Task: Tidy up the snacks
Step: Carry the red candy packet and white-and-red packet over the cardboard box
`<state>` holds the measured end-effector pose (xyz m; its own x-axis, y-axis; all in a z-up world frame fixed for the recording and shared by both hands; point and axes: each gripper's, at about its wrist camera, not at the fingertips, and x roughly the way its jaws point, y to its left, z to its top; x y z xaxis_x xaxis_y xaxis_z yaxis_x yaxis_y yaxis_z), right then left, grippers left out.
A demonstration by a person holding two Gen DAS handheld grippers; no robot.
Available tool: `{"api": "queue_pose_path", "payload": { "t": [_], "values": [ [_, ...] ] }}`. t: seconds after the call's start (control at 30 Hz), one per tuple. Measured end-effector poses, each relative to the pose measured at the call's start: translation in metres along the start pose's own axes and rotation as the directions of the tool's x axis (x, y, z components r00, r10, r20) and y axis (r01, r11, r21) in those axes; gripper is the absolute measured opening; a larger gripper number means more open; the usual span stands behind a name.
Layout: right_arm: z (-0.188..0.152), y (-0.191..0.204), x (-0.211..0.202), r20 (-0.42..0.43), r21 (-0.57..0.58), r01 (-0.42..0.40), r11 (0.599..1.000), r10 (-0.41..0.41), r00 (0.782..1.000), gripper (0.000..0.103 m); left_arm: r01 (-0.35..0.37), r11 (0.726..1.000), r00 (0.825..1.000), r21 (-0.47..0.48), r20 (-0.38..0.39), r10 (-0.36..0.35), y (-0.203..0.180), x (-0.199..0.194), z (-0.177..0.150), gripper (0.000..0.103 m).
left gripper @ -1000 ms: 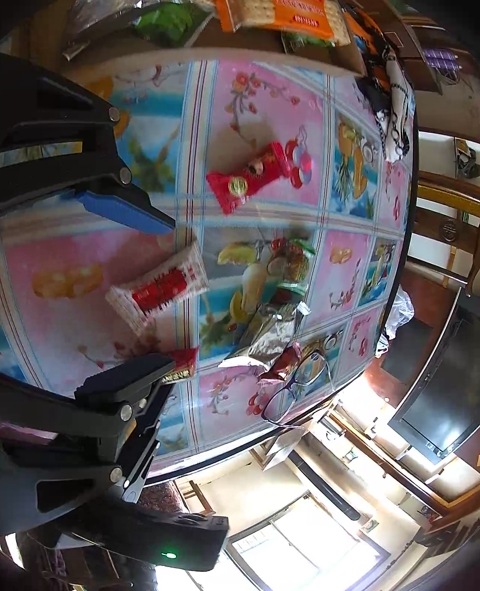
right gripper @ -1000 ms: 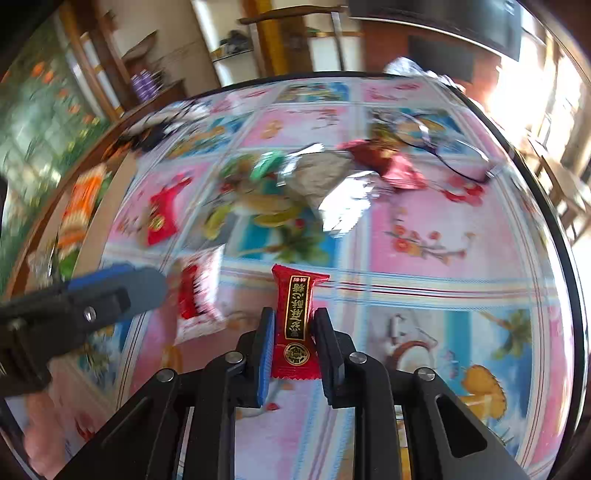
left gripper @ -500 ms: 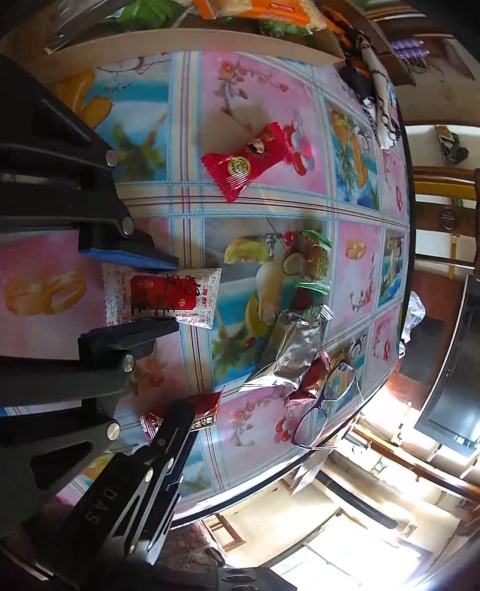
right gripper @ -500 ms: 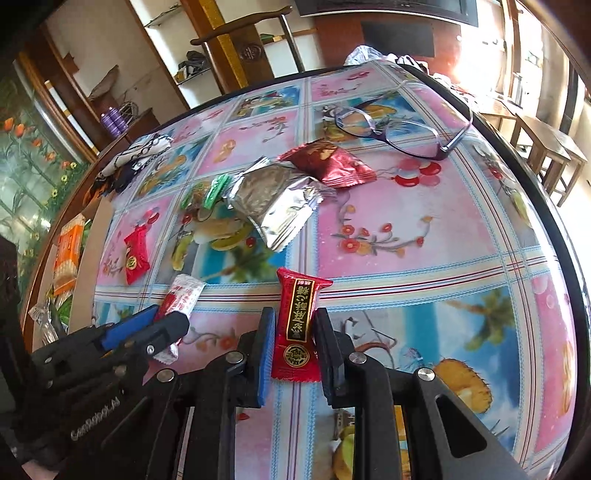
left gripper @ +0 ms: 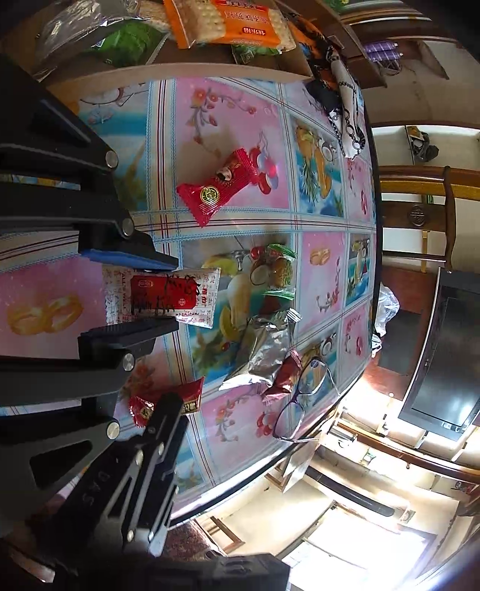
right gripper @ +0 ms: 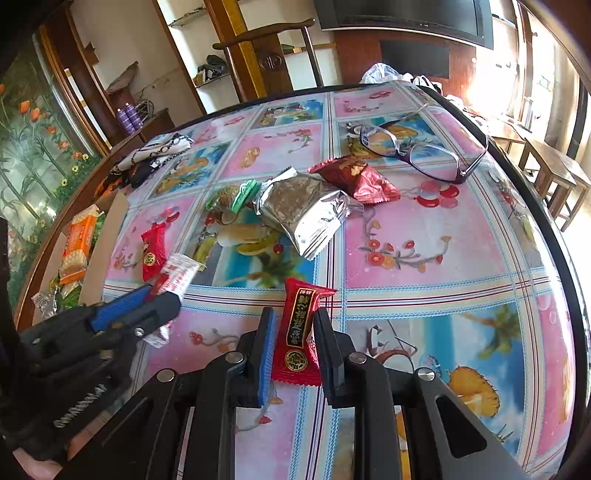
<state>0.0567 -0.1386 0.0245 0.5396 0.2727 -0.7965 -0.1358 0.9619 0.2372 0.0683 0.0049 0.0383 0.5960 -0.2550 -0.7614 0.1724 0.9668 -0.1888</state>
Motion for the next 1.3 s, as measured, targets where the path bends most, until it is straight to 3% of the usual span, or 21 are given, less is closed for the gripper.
{"api": "queue_pose_path", "payload": {
  "t": [0.53, 0.8, 1.03, 1.3],
  "values": [
    [-0.005, 0.009, 0.007, 0.004, -0.057, 0.057, 0.997, -0.057, 0.998, 0.019, -0.008, 1.0, 0.998, -0.016, 0.056, 0.009, 0.005, -0.015, 0.003, 0.025],
    [-0.001, 0.016, -0.011, 0.095, -0.073, 0.023, 0.997, -0.016, 0.995, 0.019, -0.028, 1.0, 0.995, -0.008, 0.097, 0.029, 0.004, -0.024, 0.004, 0.025],
    [-0.001, 0.031, -0.037, 0.22, -0.127, 0.001, 0.992, 0.028, 0.975, 0.02, -0.05, 0.999, 0.99, -0.002, 0.133, 0.05, 0.004, -0.032, 0.005, 0.025],
    [-0.002, 0.038, -0.046, 0.262, -0.161, -0.012, 0.987, 0.055, 0.963, 0.02, -0.102, 0.995, 0.974, 0.002, 0.201, 0.1, 0.01, -0.049, 0.005, 0.025]
  ]
}}
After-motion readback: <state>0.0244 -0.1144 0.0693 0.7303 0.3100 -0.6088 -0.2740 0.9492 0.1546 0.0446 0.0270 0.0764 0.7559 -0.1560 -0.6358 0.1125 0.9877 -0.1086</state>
